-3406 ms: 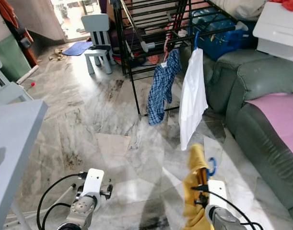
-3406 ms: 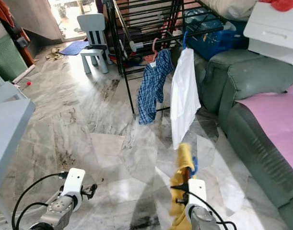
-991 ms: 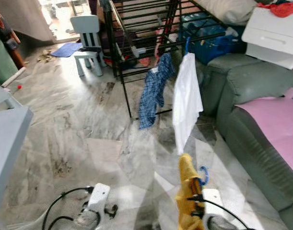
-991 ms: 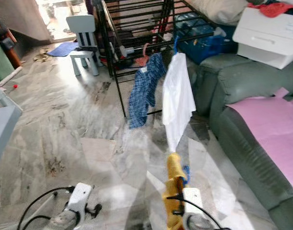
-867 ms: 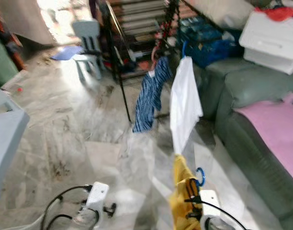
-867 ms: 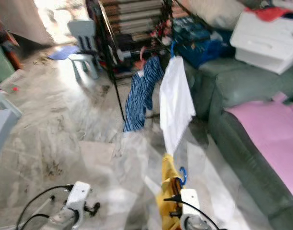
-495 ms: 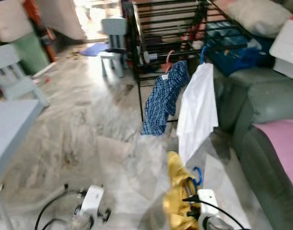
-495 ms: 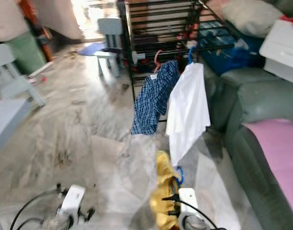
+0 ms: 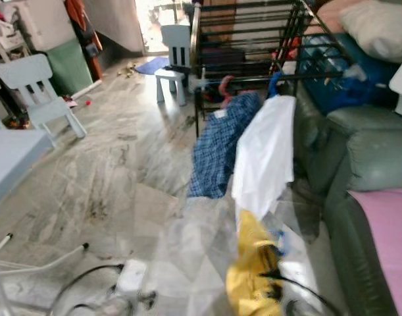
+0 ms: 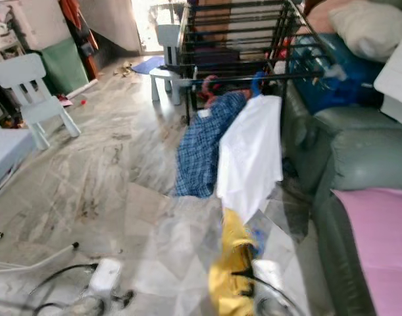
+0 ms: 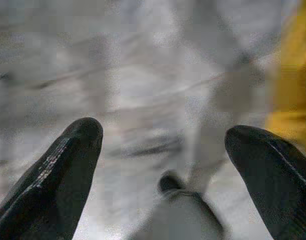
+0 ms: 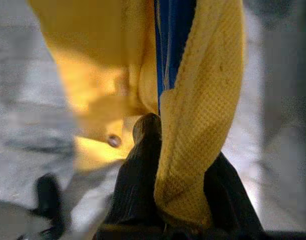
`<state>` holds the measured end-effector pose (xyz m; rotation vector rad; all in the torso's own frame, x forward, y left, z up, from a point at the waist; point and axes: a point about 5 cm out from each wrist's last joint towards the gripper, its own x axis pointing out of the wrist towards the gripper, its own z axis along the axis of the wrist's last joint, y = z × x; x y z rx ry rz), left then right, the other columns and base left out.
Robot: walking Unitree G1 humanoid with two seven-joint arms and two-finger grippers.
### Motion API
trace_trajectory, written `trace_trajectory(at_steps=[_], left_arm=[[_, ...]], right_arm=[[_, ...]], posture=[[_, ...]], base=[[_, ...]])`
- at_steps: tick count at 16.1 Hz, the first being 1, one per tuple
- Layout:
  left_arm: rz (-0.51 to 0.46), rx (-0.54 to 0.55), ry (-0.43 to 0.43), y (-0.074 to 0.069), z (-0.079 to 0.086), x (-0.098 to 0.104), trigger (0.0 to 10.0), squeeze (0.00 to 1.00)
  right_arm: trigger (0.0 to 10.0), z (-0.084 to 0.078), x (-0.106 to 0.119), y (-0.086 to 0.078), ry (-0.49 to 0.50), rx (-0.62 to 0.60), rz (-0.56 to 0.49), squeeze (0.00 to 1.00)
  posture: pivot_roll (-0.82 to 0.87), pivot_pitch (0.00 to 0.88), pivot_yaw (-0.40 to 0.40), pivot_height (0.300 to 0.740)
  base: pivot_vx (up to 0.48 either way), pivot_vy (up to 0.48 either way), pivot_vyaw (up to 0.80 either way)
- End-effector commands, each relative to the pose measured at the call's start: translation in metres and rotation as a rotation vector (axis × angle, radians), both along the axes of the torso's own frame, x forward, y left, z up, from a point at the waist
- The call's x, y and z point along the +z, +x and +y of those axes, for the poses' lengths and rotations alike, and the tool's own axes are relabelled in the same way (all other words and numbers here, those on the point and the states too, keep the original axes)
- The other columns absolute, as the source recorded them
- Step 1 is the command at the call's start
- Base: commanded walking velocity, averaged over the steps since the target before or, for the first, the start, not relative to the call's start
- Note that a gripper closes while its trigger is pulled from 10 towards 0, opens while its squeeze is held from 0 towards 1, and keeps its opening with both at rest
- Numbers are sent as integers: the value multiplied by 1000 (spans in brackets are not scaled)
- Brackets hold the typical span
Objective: Hang hanger
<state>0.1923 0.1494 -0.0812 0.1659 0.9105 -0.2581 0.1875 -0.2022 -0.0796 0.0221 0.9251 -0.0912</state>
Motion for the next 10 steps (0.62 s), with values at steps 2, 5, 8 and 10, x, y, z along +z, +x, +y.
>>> trace_trajectory(at_steps=[2,5,8,10], left_arm=[[-1,11,28,1,13,1,10000,0],[-8,27,-2,1,12,1,10000,0],[-12,19,-28,1,11,2,10000,0],[-10,21,-32,1,12,2,10000,0]], right_arm=[[10000,7,8,16,22,-30,-73,0],[10000,5,9,17,5,-51,-79,0],[10000,-1,10,16,0,-84,-85,0],[10000,-2,9,16,-3,-87,-85,0]], posture=[[-136,0,69,740],[-137,0,70,740],[-140,0,75,740],[-142,0,78,740]], base=[[294,-341,0],[0,0,0],[0,0,-458],[0,0,-800]])
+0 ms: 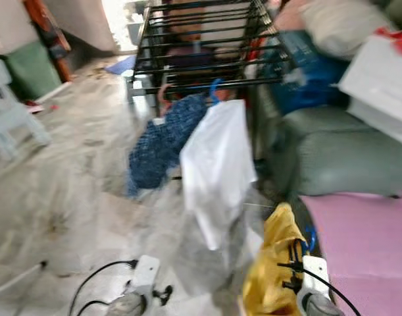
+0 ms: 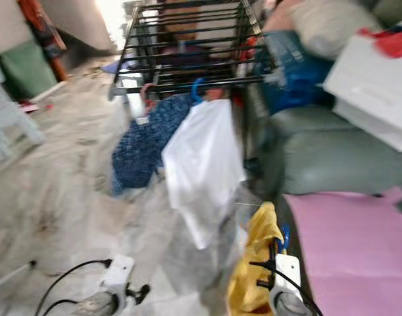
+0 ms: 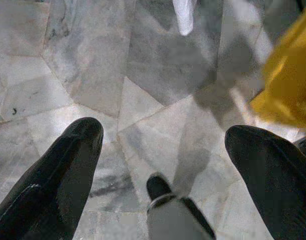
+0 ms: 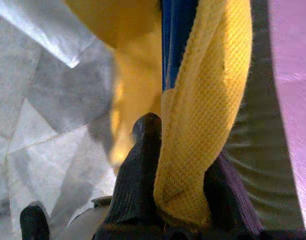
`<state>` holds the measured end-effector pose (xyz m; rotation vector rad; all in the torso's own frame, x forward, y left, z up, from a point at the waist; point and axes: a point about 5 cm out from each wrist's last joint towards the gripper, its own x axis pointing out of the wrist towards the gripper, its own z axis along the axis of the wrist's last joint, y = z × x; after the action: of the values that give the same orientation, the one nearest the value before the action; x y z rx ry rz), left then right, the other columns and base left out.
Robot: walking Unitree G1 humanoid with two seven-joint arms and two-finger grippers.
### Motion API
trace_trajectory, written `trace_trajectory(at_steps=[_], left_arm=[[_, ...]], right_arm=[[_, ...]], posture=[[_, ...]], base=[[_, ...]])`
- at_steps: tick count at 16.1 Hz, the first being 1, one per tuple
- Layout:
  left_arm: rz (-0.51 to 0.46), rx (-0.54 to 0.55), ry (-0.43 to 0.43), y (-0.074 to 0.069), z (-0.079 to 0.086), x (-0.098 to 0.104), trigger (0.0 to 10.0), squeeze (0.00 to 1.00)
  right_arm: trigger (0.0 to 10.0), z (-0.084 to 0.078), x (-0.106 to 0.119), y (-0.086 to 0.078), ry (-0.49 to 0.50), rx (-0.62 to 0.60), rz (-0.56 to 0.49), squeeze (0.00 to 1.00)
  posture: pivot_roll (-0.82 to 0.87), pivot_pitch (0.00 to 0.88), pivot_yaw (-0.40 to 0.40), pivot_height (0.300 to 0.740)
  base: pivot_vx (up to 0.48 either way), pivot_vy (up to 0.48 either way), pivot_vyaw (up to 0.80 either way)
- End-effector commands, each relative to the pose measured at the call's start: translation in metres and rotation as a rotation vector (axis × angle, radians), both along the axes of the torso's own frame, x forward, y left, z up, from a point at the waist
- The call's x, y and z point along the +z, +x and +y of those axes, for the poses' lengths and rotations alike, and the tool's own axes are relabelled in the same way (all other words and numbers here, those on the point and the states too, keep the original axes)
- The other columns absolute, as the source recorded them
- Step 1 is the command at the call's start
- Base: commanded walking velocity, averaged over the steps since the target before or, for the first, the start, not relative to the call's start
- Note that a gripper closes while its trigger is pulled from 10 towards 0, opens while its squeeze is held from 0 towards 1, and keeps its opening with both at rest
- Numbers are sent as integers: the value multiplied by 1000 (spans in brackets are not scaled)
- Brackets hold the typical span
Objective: Hang hanger
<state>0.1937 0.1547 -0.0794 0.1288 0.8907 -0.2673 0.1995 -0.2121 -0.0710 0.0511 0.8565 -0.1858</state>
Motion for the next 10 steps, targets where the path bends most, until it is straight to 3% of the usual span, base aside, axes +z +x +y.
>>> trace_trajectory(at_steps=[1,5,8,10], left_arm=[[5,15,5,0,7,0,10000,0],[0,3,-1,2,5,1,10000,0],[-5,-1,-4,5,2,3,10000,0],[-5,-6,-6,6,2,3,10000,0]], right_arm=[[10000,7,1,3,14,8,-19,0],[10000,6,0,2,12,7,-21,0],[10000,7,0,2,10,9,-23,0],[10000,8,0,2,7,18,-23,0]], posture=[[-143,0,80,740],[-143,0,84,740],[-143,0,86,740],[-142,0,89,740]], base=[[262,0,-406],[328,295,0],[344,335,-800],[332,347,-228]])
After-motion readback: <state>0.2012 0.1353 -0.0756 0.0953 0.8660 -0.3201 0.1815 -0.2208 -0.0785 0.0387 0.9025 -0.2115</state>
